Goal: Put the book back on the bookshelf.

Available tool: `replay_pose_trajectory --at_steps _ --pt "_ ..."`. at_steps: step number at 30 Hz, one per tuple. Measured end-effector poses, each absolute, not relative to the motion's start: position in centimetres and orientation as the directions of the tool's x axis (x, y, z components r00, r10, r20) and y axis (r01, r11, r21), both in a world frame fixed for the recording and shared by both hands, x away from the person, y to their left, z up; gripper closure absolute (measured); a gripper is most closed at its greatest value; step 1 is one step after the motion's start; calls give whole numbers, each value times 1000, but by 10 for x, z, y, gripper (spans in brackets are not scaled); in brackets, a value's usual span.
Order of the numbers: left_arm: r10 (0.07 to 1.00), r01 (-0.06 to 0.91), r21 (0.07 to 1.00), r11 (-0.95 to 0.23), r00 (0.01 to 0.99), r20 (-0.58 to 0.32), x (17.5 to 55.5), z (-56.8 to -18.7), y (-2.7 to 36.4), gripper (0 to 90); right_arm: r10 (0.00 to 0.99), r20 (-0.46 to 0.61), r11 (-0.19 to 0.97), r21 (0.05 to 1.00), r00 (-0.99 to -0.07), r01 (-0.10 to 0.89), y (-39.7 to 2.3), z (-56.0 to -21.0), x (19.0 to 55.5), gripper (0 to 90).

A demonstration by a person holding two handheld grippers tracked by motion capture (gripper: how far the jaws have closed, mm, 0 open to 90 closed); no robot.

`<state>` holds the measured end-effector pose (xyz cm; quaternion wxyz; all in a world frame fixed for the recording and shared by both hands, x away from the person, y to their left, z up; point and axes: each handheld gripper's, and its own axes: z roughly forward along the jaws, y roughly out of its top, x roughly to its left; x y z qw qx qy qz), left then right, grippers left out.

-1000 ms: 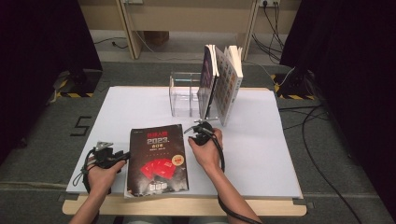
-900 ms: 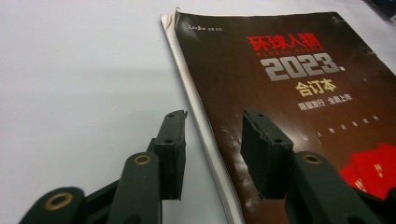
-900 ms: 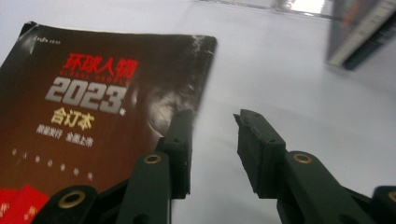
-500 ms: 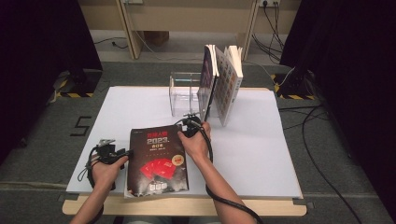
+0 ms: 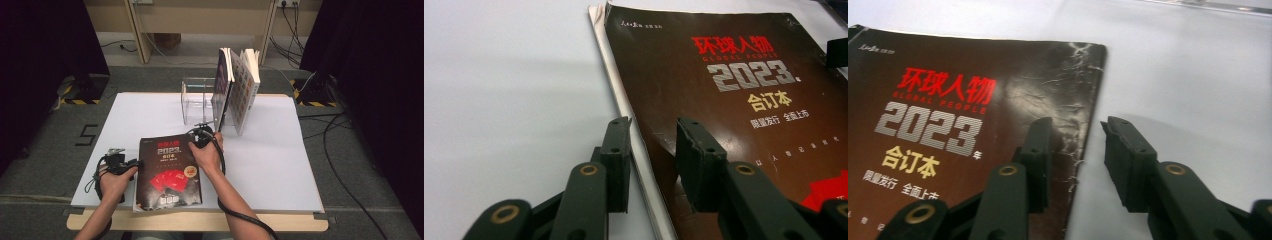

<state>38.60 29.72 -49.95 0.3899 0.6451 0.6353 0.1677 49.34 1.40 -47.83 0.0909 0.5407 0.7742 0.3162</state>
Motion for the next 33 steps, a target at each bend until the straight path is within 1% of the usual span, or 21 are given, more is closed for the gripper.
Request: replay_pose_trajectory --at_steps 1,2,3,4,6,8,10,12,18,22,24,27,32,33 --pt "949 692 712 119 132 -286 386 -499 298 685 893 201 217 591 -402 777 14 -479 493 679" --pt "943 696 705 138 124 -307 387 -500 301 703 892 194 225 593 -408 773 15 -479 493 747" --pt "936 700 696 160 116 -332 388 -500 303 721 884 214 222 592 -417 775 16 -480 492 769" --pt "935 701 694 164 113 -335 388 -500 304 736 884 191 241 597 -427 765 17 -479 492 773" --pt "938 700 698 154 119 -327 388 -500 304 753 887 196 236 588 -419 774 18 -478 491 793" --pt "940 697 701 151 118 -320 388 -500 303 770 884 198 240 587 -424 774 14 -477 493 859" --pt "941 701 698 145 121 -317 388 -499 304 784 882 198 244 586 -428 773 13 -476 493 900" --pt "943 699 702 140 121 -309 388 -499 304 803 876 200 254 582 -439 772 12 -476 493 900" --pt "956 698 709 104 125 -264 388 -496 301 860 884 206 240 572 -421 784 13 -475 491 900" --pt "958 700 708 90 133 -253 387 -495 299 870 873 220 246 571 -435 783 9 -475 490 900" --pt "958 700 709 87 137 -252 386 -495 298 873 878 229 234 561 -421 794 9 -475 489 900" --pt "956 703 706 80 146 -254 384 -495 297 877 876 214 248 568 -431 785 7 -475 486 900" --pt "953 705 707 66 166 -254 379 -495 293 879 872 225 246 566 -434 787 -1 -475 477 900" --pt "949 706 705 69 172 -264 377 -495 291 879 852 270 248 548 -449 799 -2 -476 475 900"
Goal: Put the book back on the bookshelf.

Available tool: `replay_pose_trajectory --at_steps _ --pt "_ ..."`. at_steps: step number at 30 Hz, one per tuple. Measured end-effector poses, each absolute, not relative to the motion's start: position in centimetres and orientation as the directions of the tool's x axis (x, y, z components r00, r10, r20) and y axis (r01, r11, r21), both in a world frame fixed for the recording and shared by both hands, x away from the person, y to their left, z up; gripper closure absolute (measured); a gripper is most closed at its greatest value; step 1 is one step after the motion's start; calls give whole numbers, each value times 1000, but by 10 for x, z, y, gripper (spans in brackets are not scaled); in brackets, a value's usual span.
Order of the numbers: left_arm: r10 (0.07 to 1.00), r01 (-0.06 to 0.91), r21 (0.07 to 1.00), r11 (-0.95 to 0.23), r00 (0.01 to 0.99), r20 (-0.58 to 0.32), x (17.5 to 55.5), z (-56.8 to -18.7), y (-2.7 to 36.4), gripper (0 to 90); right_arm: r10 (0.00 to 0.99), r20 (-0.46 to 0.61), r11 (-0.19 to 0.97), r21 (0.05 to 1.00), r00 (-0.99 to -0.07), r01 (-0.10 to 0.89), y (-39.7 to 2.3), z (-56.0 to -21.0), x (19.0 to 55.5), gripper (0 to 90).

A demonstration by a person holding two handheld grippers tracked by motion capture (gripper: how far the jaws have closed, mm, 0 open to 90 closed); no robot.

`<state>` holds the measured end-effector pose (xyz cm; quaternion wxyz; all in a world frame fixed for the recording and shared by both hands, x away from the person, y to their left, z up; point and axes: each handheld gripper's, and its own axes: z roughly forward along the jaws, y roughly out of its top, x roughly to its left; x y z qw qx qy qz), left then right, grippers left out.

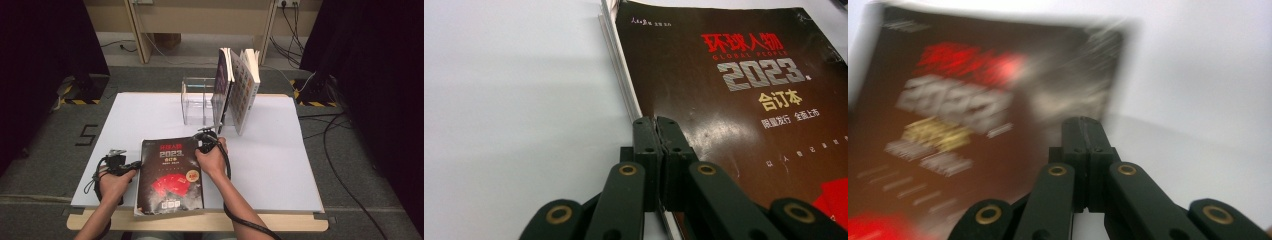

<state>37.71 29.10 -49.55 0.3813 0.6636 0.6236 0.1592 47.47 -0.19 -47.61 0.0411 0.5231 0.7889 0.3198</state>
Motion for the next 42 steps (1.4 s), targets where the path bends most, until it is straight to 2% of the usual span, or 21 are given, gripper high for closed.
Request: replay_pose_trajectory --at_steps 1,3,4,5,6,7,10,12,16,21,25,26,30,42 --pt "948 705 706 65 178 -265 376 -496 289 879 835 323 231 529 -446 816 1 -478 468 900" --pt "946 703 709 48 197 -258 371 -496 286 879 858 189 300 571 -478 764 6 -475 459 900" --pt "947 701 712 50 194 -257 370 -496 285 878 859 189 293 579 -475 761 6 -474 458 900" --pt "946 703 708 70 179 -271 370 -496 286 872 853 237 264 573 -465 776 3 -473 459 900" --pt "945 706 704 71 178 -274 371 -496 286 865 867 222 252 576 -446 777 0 -471 460 900" --pt "945 706 704 70 179 -273 371 -496 286 863 871 177 272 604 -458 749 -5 -469 465 850" --pt "947 693 715 87 165 -275 372 -496 288 852 879 194 234 622 -437 747 -12 -462 476 769" --pt "953 676 730 103 143 -268 374 -494 290 802 879 205 220 629 -431 746 -13 -460 484 729" --pt "953 657 740 141 114 -282 380 -493 292 631 869 207 234 628 -449 742 -5 -461 505 692" --pt "949 682 719 131 123 -290 384 -498 288 565 872 226 220 612 -434 759 2 -468 520 659" --pt "951 681 722 123 127 -281 385 -499 288 574 871 241 213 600 -428 771 3 -473 526 632" --pt "952 680 723 119 129 -278 385 -499 288 578 873 274 186 578 -404 794 4 -474 526 629" --pt "955 681 725 102 137 -263 386 -499 287 604 863 269 196 600 -426 776 2 -477 530 607" --pt "957 683 727 62 166 -238 391 -499 280 690 858 258 206 619 -444 758 4 -482 533 617"
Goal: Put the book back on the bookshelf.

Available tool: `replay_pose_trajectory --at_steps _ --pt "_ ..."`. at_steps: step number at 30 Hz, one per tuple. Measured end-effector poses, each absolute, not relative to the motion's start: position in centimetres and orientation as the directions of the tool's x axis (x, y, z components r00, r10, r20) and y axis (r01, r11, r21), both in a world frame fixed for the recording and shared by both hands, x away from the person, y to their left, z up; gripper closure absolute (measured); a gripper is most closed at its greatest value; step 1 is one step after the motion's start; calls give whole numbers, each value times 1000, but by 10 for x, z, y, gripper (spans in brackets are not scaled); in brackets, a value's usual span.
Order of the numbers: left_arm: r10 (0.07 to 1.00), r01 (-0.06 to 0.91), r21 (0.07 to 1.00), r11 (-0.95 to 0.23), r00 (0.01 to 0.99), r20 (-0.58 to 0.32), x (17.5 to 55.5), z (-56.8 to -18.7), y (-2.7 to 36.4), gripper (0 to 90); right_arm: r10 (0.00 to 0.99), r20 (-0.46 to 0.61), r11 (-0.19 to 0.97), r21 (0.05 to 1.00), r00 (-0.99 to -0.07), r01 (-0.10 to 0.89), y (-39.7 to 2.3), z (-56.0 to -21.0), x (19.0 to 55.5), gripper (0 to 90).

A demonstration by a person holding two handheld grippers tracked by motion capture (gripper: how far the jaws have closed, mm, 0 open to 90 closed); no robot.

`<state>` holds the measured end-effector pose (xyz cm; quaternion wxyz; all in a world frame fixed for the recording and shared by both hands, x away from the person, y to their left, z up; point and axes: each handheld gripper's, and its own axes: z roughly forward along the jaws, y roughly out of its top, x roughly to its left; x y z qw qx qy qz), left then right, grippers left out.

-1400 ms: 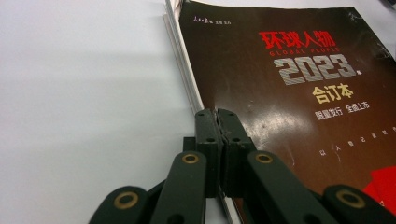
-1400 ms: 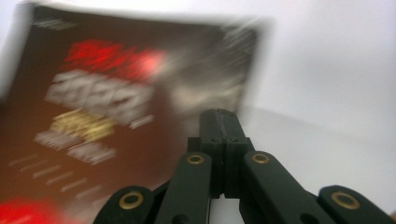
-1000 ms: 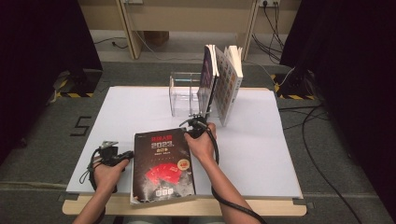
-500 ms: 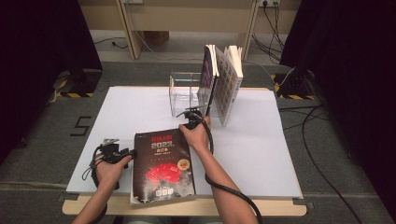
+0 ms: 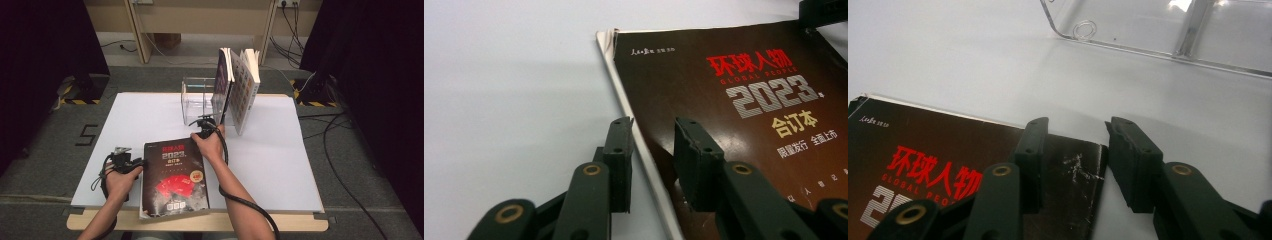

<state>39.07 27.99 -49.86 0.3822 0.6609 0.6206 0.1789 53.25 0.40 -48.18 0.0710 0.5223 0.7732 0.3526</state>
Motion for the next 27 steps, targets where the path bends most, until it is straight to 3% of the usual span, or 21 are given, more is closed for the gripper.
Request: replay_pose_trajectory --at_steps 10,22,27 --pt "958 694 718 62 161 -237 392 -498 280 713 857 312 152 607 -409 780 -3 -484 531 706" --pt "961 688 723 57 159 -227 391 -498 279 719 822 420 112 542 -384 833 -13 -483 523 717" --pt "963 686 726 51 159 -218 391 -498 278 721 810 448 114 515 -380 850 -20 -481 521 787"
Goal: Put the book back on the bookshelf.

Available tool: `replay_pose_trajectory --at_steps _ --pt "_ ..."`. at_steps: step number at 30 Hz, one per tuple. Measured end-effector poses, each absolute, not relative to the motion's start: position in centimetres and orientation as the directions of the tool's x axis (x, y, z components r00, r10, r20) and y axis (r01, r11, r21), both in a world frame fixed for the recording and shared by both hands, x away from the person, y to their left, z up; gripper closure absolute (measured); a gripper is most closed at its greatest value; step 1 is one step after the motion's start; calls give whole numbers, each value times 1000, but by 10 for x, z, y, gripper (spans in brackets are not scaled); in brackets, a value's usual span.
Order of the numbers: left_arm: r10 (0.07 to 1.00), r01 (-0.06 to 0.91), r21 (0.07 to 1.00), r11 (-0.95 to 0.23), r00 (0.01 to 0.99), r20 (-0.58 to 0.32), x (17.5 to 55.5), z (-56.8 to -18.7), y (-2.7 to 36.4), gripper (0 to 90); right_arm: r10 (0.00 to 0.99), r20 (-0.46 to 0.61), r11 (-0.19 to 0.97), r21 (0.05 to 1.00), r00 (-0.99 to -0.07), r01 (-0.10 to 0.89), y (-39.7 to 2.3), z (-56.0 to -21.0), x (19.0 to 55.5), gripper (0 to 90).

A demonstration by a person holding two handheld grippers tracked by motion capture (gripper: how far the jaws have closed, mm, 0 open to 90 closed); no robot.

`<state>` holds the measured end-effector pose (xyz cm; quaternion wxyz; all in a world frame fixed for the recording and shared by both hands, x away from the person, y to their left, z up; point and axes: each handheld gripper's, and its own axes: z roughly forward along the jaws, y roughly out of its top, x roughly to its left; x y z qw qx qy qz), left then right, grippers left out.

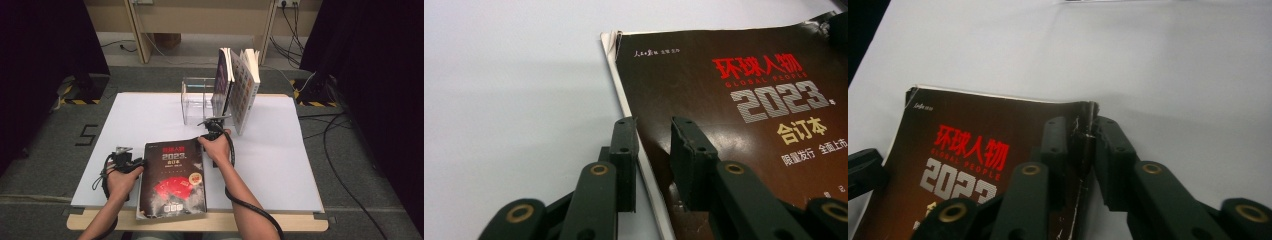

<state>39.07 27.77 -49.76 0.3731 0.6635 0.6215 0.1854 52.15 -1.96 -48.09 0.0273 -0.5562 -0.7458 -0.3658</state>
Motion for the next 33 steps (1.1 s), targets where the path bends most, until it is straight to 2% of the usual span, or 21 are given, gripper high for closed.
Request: replay_pose_trajectory --at_steps 3,5,8,9,13,16,23,25,27,29,33 --pt "964 686 726 49 159 -215 390 -498 278 722 794 469 119 503 -387 856 -21 -473 520 859" --pt "963 686 726 49 160 -216 390 -497 278 723 774 488 123 508 -403 852 -21 -467 518 874" --pt "957 696 715 67 159 -244 390 -497 281 720 759 506 111 519 -410 847 -21 -456 513 879" --pt "946 695 713 95 160 -283 388 -495 283 707 759 509 101 523 -405 846 -21 -453 510 880" --pt "942 639 759 128 161 -294 378 -485 292 633 746 517 72 563 -419 823 -21 -436 499 881" --pt "943 607 782 144 156 -295 368 -480 299 582 744 502 57 610 -441 790 -20 -424 491 882" --pt "946 554 819 146 166 -280 345 -483 309 541 749 464 21 697 -473 717 -27 -399 477 882" --pt "946 552 823 138 172 -275 342 -484 308 540 753 449 14 719 -480 695 -30 -391 473 882" --pt "938 556 818 148 183 -294 339 -484 307 585 756 441 2 738 -484 675 -34 -387 470 882" --pt "943 547 827 128 190 -272 338 -483 306 586 763 432 -5 748 -481 663 -37 -383 468 882" --pt "949 534 839 105 198 -245 337 -484 304 522 774 411 -24 780 -482 626 -43 -372 462 882"
